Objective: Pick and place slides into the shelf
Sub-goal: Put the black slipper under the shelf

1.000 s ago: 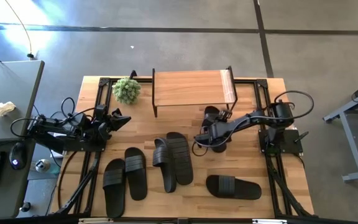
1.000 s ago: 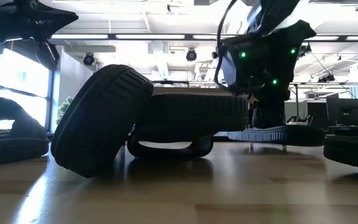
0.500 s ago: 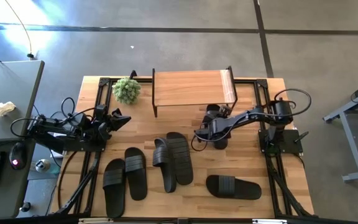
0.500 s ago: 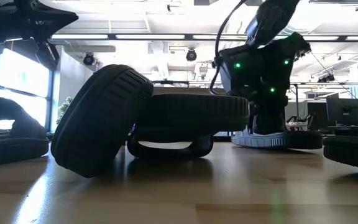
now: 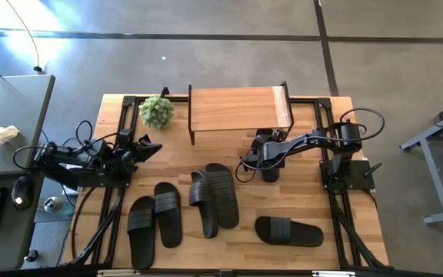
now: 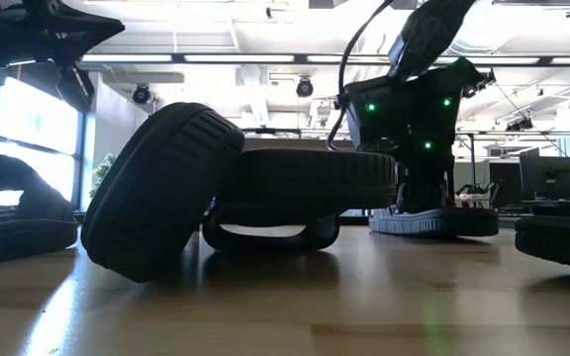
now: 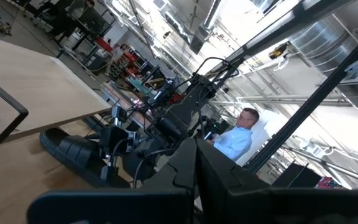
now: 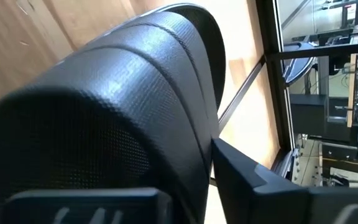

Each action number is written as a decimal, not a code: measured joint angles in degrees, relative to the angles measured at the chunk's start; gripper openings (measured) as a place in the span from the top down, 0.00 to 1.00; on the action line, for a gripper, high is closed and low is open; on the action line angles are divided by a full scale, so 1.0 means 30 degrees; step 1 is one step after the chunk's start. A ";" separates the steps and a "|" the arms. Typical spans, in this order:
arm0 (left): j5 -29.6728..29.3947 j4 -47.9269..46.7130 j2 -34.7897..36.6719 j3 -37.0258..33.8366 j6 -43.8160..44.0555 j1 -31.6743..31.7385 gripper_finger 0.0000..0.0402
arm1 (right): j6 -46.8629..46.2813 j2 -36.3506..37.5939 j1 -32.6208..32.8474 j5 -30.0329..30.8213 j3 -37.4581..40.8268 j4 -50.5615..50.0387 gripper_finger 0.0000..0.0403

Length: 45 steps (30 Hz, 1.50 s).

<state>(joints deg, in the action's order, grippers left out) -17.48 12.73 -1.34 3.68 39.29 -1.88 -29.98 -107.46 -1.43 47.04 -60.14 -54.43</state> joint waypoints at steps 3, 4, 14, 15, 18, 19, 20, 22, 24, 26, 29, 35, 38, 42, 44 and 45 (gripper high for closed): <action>0.0033 0.0000 0.0000 0.0000 0.0000 0.0005 1.00 | 0.0000 -0.0001 0.0000 -0.0092 0.0001 -0.0015 0.76; 0.0053 0.0000 0.0000 0.0000 0.0000 0.0005 1.00 | 0.0008 -0.0001 0.0004 -0.0111 0.0001 -0.0052 0.74; 0.0075 -0.0007 0.0000 0.0000 0.0007 0.0005 1.00 | -0.1153 -0.0008 0.1370 0.0323 -0.0679 -0.2945 0.71; 0.0075 -0.0007 0.0000 0.0000 0.0007 0.0005 1.00 | -0.1241 -0.0008 0.1579 0.0344 -0.0816 -0.3160 0.71; 0.0088 -0.0007 0.0000 0.0000 0.0007 -0.0002 1.00 | -0.1678 -0.0008 0.2227 0.0335 -0.1301 -0.3924 0.71; 0.0090 -0.0007 0.0000 0.0000 0.0007 0.0000 1.00 | -0.1965 -0.0008 0.2466 0.0320 -0.1506 -0.4271 0.71; 0.0090 -0.0007 0.0000 0.0000 0.0007 0.0005 1.00 | -0.2236 -0.0008 0.2717 0.0308 -0.1722 -0.4619 0.71; 0.0122 -0.0011 0.0000 0.0000 0.0015 0.0002 1.00 | -0.2994 -0.0008 0.3246 0.0310 -0.2271 -0.5627 0.71; 0.0126 -0.0015 0.0000 0.0000 0.0015 0.0005 1.00 | -0.3785 -0.0008 0.3830 0.0330 -0.2979 -0.6729 0.71; 0.0135 -0.0015 0.0000 0.0000 0.0015 0.0002 1.00 | -0.4760 -0.0008 0.4439 0.0323 -0.3759 -0.7984 0.71; 0.0196 -0.0015 0.0000 0.0000 0.0018 0.0001 1.00 | -0.6153 -0.0008 0.5390 0.0235 -0.5159 -0.9899 0.71; 0.0206 -0.0015 0.0000 0.0000 0.0029 0.0005 1.00 | -0.7716 0.0106 0.7621 -0.1375 -0.8331 -1.1783 0.71; 0.0199 -0.0007 -0.0002 0.0000 0.0029 0.0005 1.00 | -0.7520 0.0349 0.8881 -0.2924 -1.0197 -1.1797 0.71; 0.0199 0.0080 -0.0007 0.0000 0.0022 0.0005 1.00 | -0.7629 0.0604 1.0505 -0.6479 -1.2867 -1.1629 0.71; 0.0192 0.0136 -0.0007 0.0000 0.0064 0.0003 1.00 | -0.8520 0.0834 1.1380 -0.8462 -1.4263 -1.1298 0.71; 0.0197 0.0138 -0.0007 0.0000 0.0102 0.0000 1.00 | -0.9224 0.0943 1.1866 -0.9341 -1.4879 -1.1072 0.71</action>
<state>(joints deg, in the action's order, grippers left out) -16.89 13.15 -1.37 3.68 39.59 -1.88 -57.65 -104.63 34.17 19.02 -104.78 -87.65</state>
